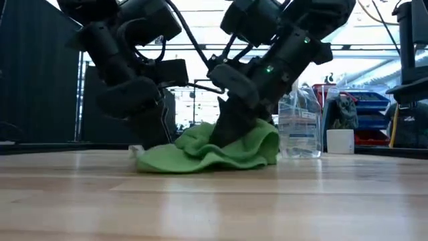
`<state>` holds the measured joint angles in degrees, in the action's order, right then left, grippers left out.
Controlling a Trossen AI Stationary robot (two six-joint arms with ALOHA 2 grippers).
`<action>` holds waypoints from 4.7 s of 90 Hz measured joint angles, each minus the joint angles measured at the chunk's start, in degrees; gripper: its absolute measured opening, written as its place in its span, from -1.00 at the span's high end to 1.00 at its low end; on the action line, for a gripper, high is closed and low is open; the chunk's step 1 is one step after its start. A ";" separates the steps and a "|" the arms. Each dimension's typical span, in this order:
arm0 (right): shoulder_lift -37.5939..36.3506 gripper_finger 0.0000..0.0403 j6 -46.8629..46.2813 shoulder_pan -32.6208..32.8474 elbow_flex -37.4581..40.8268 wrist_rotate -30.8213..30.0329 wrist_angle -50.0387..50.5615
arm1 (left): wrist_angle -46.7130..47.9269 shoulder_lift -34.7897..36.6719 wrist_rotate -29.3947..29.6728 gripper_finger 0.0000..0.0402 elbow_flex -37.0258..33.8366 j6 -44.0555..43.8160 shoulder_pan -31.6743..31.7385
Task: Apply microfiber cloth
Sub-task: Wipe the back and front of the cellphone with the green microfiber cloth
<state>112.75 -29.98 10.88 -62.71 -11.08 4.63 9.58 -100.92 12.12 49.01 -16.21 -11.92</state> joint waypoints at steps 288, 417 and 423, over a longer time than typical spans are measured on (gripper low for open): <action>-9.16 0.89 5.11 0.66 0.36 -11.36 8.16 | 11.98 7.71 1.64 0.08 5.21 2.52 -0.48; 2.64 0.89 3.63 -1.10 0.16 -7.36 -10.04 | -11.40 -4.48 -11.29 0.08 0.37 15.39 11.94; 2.64 0.89 3.63 -1.62 0.16 -7.72 -10.08 | -11.37 -4.48 -11.35 0.08 0.37 15.23 12.11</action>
<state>115.39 -26.35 9.26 -62.54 -18.80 -5.45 -1.79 -105.41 0.77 49.39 -0.98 0.18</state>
